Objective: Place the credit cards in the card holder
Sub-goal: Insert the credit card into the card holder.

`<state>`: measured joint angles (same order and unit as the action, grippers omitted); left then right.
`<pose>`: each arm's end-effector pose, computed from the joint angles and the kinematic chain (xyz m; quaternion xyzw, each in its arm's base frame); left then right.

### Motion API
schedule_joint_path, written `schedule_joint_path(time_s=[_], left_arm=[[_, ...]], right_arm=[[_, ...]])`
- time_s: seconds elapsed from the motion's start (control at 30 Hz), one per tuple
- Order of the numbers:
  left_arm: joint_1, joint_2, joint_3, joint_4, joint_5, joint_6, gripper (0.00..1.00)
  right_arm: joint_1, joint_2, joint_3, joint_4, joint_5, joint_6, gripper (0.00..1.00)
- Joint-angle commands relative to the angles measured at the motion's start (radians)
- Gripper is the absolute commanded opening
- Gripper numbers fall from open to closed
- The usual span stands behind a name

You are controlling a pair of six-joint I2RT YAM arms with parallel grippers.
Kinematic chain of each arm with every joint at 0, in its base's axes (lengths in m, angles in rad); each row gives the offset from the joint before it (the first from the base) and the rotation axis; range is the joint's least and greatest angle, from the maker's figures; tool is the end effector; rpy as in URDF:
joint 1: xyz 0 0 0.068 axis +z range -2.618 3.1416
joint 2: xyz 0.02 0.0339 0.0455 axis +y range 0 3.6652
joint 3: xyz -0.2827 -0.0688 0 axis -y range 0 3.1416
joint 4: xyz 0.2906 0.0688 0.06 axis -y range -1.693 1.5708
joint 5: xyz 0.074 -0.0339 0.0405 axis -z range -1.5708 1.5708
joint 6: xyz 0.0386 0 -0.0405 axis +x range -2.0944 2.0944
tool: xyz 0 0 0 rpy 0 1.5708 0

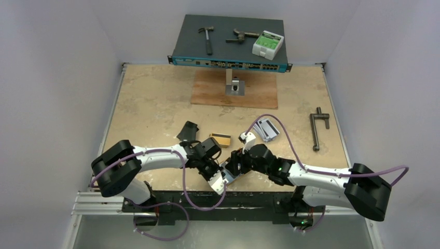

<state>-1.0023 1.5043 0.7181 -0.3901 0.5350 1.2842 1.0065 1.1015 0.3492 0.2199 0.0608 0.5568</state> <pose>0.1396 -0.2551 0.1333 0.8821 0.3450 -0.2301 0.2235 0.1316 0.2035 0.1538 -0.1788 0.8493 0.3306 0.3706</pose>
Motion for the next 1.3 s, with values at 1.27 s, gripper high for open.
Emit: schedule_joint_path(time_s=[1.27], left_arm=[[-0.025,-0.028,-0.065,0.113,-0.041,-0.086,0.14]], right_arm=[[0.011,0.092,0.015,0.05,-0.225,0.059,0.56]])
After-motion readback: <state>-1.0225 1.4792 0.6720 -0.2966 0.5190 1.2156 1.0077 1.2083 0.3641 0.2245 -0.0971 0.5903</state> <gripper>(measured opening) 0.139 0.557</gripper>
